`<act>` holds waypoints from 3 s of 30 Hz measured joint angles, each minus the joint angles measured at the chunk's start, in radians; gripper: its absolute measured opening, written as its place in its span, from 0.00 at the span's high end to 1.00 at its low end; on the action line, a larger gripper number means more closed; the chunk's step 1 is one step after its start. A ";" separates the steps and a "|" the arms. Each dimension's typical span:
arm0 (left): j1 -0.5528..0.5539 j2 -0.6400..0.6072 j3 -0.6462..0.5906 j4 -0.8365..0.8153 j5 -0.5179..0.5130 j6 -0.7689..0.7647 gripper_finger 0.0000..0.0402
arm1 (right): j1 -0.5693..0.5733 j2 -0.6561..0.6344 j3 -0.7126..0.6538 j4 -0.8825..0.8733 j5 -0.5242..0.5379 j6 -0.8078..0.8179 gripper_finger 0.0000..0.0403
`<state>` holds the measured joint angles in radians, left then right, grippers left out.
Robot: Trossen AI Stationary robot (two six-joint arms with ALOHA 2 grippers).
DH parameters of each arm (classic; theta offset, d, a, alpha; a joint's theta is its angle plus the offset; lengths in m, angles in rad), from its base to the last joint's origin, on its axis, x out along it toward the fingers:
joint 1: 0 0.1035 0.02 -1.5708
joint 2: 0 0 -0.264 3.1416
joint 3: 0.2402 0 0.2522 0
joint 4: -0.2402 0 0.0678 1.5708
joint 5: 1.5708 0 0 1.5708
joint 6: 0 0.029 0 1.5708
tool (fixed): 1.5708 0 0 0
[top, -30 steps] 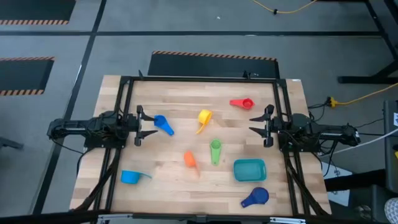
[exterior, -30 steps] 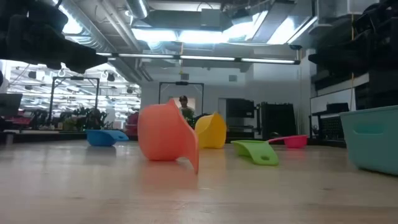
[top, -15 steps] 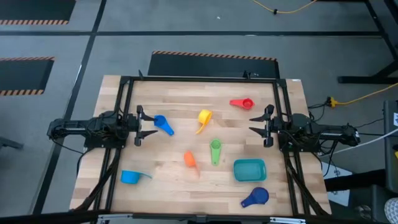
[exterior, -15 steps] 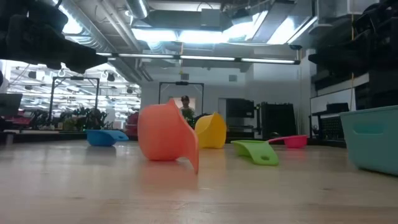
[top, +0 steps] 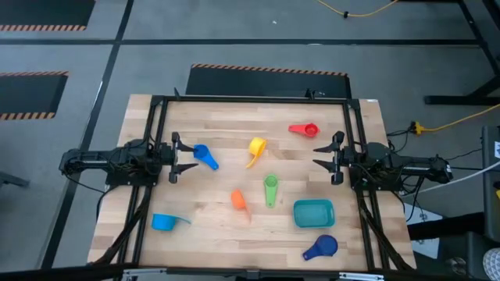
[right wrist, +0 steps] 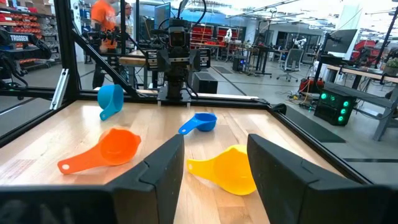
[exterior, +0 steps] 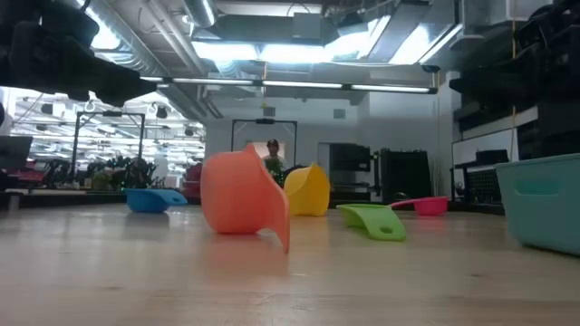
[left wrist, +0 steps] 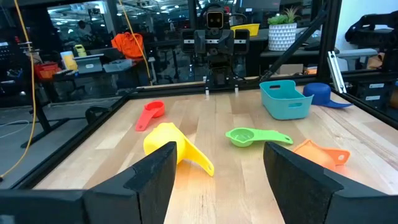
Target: Nest measuring cups in basket
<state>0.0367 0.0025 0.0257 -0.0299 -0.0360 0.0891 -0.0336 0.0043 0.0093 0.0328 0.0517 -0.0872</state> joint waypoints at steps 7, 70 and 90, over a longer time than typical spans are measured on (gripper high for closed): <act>0.000 0.000 0.000 0.000 0.000 0.000 0.42 | 0.000 0.000 0.000 0.000 0.000 0.000 0.55; -0.001 0.544 0.482 -0.601 0.423 -0.962 0.42 | 0.000 0.000 0.000 0.006 0.000 -0.027 0.55; -0.212 0.785 0.482 -0.702 0.686 -1.433 0.42 | 0.000 0.000 0.000 0.001 0.000 -0.027 0.55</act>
<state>-0.1749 0.7870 0.5079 -0.7319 0.6496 -1.3441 -0.0334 0.0044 0.0093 0.0334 0.0521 -0.1139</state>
